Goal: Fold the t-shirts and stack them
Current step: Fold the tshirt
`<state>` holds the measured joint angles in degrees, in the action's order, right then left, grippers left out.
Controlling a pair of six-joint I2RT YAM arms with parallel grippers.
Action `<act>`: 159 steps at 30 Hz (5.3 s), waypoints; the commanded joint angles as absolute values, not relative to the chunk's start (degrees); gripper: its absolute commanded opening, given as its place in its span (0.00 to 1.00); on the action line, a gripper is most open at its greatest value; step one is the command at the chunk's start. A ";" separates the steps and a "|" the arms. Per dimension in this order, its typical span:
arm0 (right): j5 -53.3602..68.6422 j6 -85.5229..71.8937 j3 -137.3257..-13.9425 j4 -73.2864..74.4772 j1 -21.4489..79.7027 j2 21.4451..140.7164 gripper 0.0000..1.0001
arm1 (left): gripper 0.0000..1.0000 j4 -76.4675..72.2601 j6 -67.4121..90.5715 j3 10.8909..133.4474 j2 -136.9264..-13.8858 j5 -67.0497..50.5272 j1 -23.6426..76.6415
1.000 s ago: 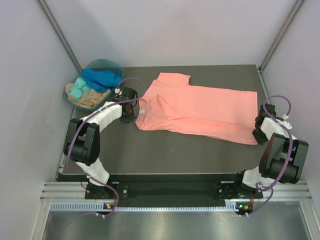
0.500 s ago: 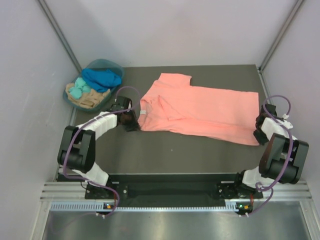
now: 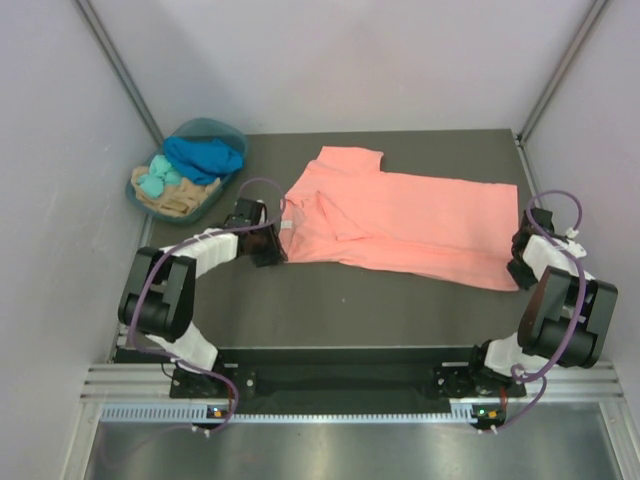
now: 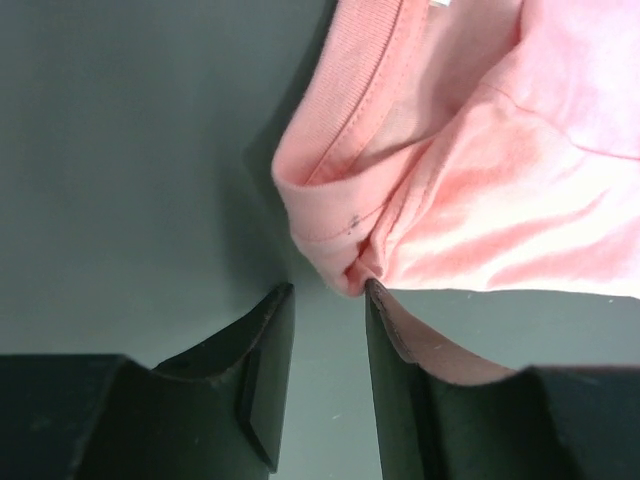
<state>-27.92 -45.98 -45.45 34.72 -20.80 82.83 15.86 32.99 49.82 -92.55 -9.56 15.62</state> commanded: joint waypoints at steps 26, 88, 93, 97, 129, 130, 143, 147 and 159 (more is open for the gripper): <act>-27.60 -34.45 -50.01 33.39 -22.94 82.09 0.00 | 0.25 37.35 33.75 67.77 -97.04 16.17 16.26; -20.13 5.19 -114.08 18.81 41.75 134.29 0.49 | 0.04 25.14 40.16 68.12 -111.62 -8.09 8.09; -19.69 5.36 -115.40 18.90 41.13 135.61 0.48 | 0.00 24.52 40.52 67.68 -111.45 -8.35 8.26; -19.42 5.54 -116.54 19.16 40.96 136.32 0.46 | 0.00 24.08 40.87 67.15 -111.45 -8.35 8.79; -21.80 -3.86 -109.70 15.74 36.13 128.41 0.00 | 0.00 28.21 38.23 64.60 -109.86 6.23 11.07; -20.84 -4.30 -109.25 15.56 35.86 128.15 0.00 | 0.00 28.30 38.15 64.60 -109.95 6.50 11.25; -18.10 -3.87 -111.09 18.98 34.37 129.03 0.20 | 0.00 31.63 37.97 66.88 -110.48 8.26 11.69; -17.67 -2.64 -107.07 19.25 34.54 124.20 0.29 | 0.03 35.85 37.88 72.14 -109.34 7.12 11.69; -8.88 1.76 -88.52 14.24 38.32 114.52 0.30 | 0.13 28.84 39.80 67.52 -97.22 -12.02 15.20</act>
